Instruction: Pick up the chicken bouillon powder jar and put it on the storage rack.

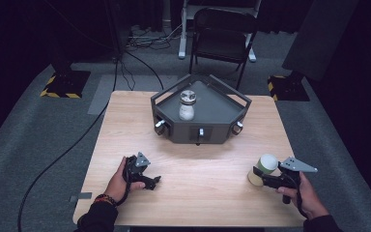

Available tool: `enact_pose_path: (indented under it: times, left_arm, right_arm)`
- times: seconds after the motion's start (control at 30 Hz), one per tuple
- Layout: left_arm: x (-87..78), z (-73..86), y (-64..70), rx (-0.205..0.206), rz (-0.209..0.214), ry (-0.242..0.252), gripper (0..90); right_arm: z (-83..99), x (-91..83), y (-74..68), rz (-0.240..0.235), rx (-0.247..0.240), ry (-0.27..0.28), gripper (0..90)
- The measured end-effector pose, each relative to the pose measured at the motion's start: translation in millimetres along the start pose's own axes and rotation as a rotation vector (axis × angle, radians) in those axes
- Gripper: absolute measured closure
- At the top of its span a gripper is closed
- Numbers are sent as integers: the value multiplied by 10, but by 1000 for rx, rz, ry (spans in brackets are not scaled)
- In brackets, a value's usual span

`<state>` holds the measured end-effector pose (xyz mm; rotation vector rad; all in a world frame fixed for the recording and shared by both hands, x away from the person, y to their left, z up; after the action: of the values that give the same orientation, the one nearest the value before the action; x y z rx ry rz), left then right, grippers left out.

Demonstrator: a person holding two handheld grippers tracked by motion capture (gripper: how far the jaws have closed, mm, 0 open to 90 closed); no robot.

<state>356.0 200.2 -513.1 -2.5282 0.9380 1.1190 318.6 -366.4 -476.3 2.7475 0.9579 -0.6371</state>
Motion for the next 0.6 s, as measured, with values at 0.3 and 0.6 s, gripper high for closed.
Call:
enact_pose_path:
  times: [0.3, 0.6]
  left_arm:
    - [0, 0, 0, 0, 0, 0, 0]
    - [0, 0, -1, 1, 0, 1, 0]
  right_arm:
    - [18, -37, -14, 18, -31, 13, 337]
    - [0, -48, -7, 39, -36, 8, 342]
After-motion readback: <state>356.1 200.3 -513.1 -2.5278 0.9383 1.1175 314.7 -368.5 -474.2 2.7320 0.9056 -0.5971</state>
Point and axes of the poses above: each handheld gripper's, and its own axes: x roughly forward along the jaws, z roughly out of its underside, y roughly to its right, the point moved 9 cm from there along x, roughly forward along the jaws, and after that the axes turned 4 degrees about -x, right-handed, at the moved point
